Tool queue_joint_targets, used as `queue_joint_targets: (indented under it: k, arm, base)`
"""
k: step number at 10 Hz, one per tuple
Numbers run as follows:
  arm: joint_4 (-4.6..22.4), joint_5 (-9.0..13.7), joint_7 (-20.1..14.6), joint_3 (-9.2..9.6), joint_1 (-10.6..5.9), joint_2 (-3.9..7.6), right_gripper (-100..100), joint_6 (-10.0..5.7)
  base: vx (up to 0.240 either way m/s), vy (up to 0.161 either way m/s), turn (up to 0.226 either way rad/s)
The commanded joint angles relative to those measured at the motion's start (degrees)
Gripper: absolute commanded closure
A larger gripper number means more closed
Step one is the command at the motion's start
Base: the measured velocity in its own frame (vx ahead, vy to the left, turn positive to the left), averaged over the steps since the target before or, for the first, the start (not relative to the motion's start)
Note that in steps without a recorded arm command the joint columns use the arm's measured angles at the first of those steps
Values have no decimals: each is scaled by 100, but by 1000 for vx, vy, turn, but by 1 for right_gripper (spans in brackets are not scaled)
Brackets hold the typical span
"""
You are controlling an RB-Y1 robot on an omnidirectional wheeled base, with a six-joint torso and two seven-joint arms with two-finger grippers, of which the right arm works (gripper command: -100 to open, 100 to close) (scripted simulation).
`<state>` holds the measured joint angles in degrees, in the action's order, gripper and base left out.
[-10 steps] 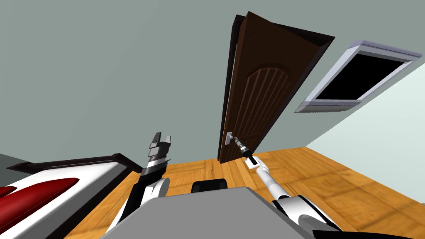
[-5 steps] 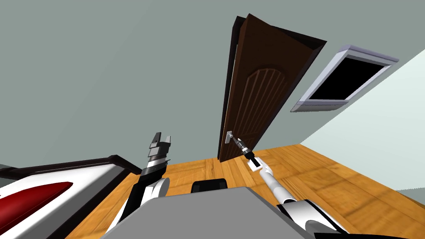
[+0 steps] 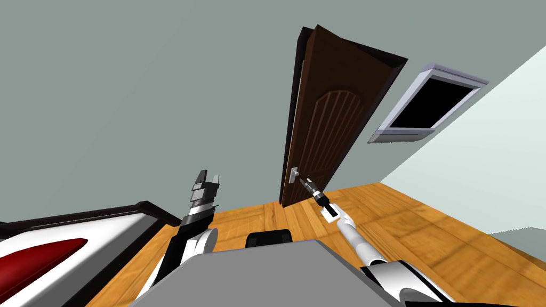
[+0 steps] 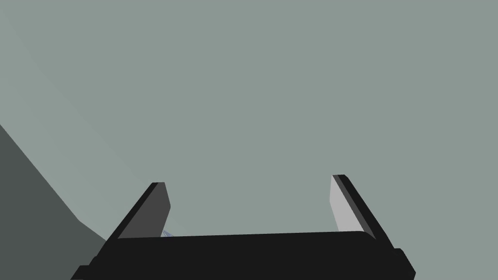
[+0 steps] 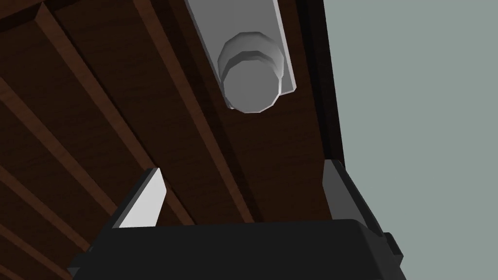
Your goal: Pull the door open
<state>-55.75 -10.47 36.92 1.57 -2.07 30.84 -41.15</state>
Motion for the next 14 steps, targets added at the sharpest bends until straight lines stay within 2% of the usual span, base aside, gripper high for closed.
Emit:
queue_joint_targets:
  k: [1,5,6,7,13,14]
  arm:
    - [-23,-124,286,-7,68,62,-100,-29]
    - [-40,-399,815,-24,216,204,-100,-113]
    - [-30,-350,720,-23,195,178,-100,-108]
    - [-8,-359,778,-42,168,150,-100,-79]
    - [93,-360,894,-118,39,23,-100,46]
    - [87,-361,884,-109,48,31,-100,31]
  base:
    - [-30,39,-61]
    - [-36,47,-60]
    - [-17,24,-18]
    - [126,-3,40]
    - [207,36,50]
    - [108,-9,15]
